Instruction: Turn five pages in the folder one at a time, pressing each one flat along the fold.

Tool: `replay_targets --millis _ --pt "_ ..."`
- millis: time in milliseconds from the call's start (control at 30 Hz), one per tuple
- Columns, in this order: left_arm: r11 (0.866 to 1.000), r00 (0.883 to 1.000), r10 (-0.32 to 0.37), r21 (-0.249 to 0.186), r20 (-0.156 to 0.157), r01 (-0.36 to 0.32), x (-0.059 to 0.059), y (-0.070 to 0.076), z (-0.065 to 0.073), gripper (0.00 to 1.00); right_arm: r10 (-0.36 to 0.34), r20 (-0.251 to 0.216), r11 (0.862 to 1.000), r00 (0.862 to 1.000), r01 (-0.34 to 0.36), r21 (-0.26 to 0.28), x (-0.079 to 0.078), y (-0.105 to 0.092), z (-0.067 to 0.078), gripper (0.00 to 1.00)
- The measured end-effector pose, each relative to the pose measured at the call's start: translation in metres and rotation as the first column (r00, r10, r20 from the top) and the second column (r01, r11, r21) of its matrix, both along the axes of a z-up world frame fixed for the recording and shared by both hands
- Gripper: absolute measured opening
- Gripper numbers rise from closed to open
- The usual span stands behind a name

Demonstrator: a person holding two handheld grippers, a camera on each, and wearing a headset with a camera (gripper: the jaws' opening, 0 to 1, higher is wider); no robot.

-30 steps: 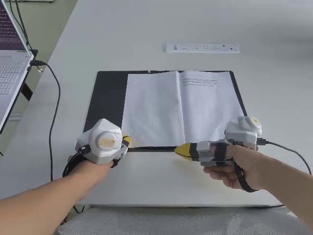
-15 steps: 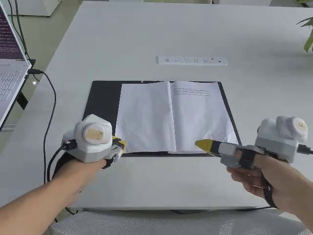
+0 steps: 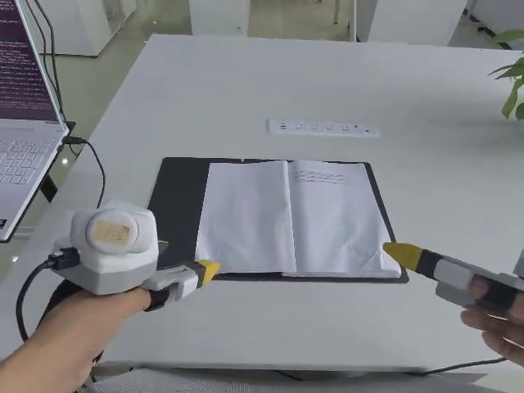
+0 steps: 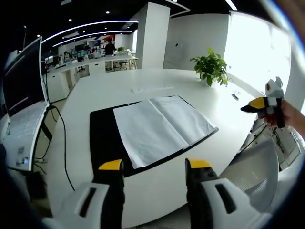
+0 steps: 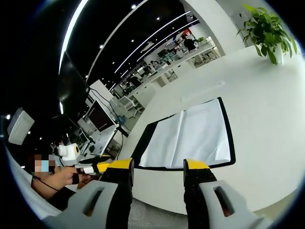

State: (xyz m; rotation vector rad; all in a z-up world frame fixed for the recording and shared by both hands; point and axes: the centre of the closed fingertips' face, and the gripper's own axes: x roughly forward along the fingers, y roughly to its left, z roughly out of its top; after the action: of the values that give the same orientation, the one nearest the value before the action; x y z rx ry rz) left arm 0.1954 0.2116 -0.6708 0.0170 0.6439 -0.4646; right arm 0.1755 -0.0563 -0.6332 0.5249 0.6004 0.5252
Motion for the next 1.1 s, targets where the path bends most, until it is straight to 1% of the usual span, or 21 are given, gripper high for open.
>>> replay_targets --millis 67,100,200,233,300,367,433,567,700,767,833,933,1000,1100 --pt "1.000 1.000 0.009 -0.007 0.010 -0.009 -0.005 0.002 0.009 0.52 -0.006 0.013 1.000 1.000 0.006 -0.028 -0.005 -0.004 0.001 0.43" --pt "1.000 1.000 0.016 -0.019 0.015 -0.016 -0.009 0.003 0.015 0.52 -0.011 0.027 0.999 1.000 0.012 -0.043 -0.008 -0.007 0.002 0.43" --pt "1.000 1.000 0.013 -0.021 0.025 -0.012 -0.016 0.004 0.024 0.53 -0.028 0.032 0.997 0.999 0.031 -0.072 -0.012 -0.016 0.001 0.43" --pt "1.000 0.999 0.017 -0.021 0.032 -0.016 -0.018 0.006 0.027 0.53 -0.040 0.052 0.996 0.998 0.044 -0.082 -0.013 -0.020 0.003 0.42" --pt "0.999 0.999 0.024 -0.026 0.045 -0.023 -0.021 0.007 0.033 0.54 -0.058 0.062 0.995 0.996 0.063 -0.079 -0.013 -0.025 0.006 0.42" --pt "0.999 0.998 0.029 -0.037 0.048 -0.028 -0.023 0.007 0.037 0.55 -0.079 0.064 0.994 0.995 0.084 -0.071 -0.013 -0.030 0.009 0.43" --pt "0.999 0.998 0.030 -0.037 0.049 -0.028 -0.023 0.007 0.039 0.56 -0.094 0.085 0.992 0.992 0.101 -0.076 -0.011 -0.035 0.012 0.45" --pt "0.999 0.998 0.023 -0.037 0.051 -0.021 -0.022 0.003 0.040 0.58 -0.103 0.090 0.991 0.991 0.110 -0.077 -0.008 -0.039 0.015 0.45" --pt "1.000 0.999 0.021 -0.024 0.047 -0.020 -0.019 0.001 0.036 0.58 -0.091 0.097 0.990 0.991 0.100 -0.098 -0.003 -0.038 0.015 0.46" --pt "1.000 0.999 0.023 -0.020 0.047 -0.022 -0.018 0.000 0.033 0.58 -0.085 0.098 0.990 0.992 0.096 -0.108 0.000 -0.037 0.014 0.46" --pt "0.999 0.999 0.027 -0.019 0.037 -0.026 -0.017 -0.001 0.031 0.59 -0.081 0.098 0.989 0.992 0.092 -0.117 0.002 -0.037 0.013 0.45" --pt "1.000 0.999 0.028 -0.013 0.039 -0.028 -0.016 -0.002 0.031 0.59 -0.069 0.099 0.989 0.993 0.081 -0.125 0.006 -0.036 0.011 0.45" --pt "0.999 0.999 0.031 -0.019 0.034 -0.031 -0.014 -0.005 0.030 0.59 -0.064 0.099 0.989 0.993 0.076 -0.127 0.008 -0.036 0.010 0.45" --pt "0.999 0.999 0.032 -0.016 0.033 -0.031 -0.011 -0.008 0.026 0.58 -0.060 0.094 0.989 0.994 0.072 -0.133 0.013 -0.036 0.004 0.44"
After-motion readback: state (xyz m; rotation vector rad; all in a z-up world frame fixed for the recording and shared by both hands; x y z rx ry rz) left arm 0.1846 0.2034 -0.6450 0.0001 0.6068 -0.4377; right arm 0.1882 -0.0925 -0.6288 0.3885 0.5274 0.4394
